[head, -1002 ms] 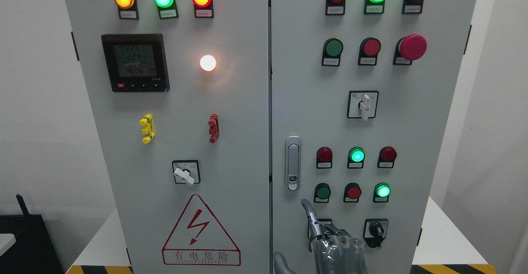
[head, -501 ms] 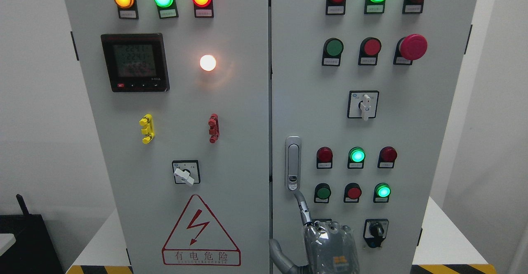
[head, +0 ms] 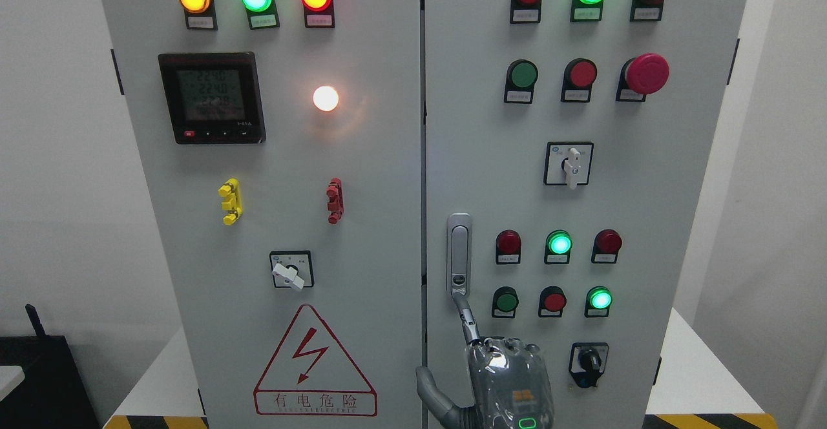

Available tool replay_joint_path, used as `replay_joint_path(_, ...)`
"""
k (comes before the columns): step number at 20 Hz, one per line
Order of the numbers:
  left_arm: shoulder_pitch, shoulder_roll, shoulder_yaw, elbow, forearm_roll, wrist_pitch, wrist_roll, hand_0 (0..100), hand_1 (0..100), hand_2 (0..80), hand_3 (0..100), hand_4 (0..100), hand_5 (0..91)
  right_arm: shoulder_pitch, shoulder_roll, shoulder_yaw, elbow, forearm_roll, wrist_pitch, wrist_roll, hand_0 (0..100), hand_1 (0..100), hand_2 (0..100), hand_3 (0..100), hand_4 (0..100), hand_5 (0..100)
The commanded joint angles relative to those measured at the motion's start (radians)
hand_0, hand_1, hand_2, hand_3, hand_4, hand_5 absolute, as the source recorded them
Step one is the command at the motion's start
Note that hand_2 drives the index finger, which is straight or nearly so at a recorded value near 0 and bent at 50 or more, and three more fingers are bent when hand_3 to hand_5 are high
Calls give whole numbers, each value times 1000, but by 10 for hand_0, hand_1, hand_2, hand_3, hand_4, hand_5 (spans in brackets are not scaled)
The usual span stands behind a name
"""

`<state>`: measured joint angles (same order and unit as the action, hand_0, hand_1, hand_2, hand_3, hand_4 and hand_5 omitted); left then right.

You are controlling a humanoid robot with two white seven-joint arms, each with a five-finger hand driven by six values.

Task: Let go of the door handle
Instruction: 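Close the right hand fingers around the silver door handle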

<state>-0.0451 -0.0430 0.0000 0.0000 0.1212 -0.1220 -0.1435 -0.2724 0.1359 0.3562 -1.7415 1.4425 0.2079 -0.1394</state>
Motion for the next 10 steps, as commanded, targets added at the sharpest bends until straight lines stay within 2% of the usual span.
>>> replay_joint_path(1, -1, 0, 11, 17, 0, 1, 1, 120, 389, 0, 0, 0, 0, -14, 1, -11, 28, 1, 1, 12, 267, 191, 0, 1000, 1000, 1000)
replay_joint_path(10, 1, 0, 11, 17, 0, 1, 1, 120, 389, 0, 0, 0, 0, -24, 2, -26, 28, 1, 15, 15, 266, 188, 0, 1000, 1000, 1000)
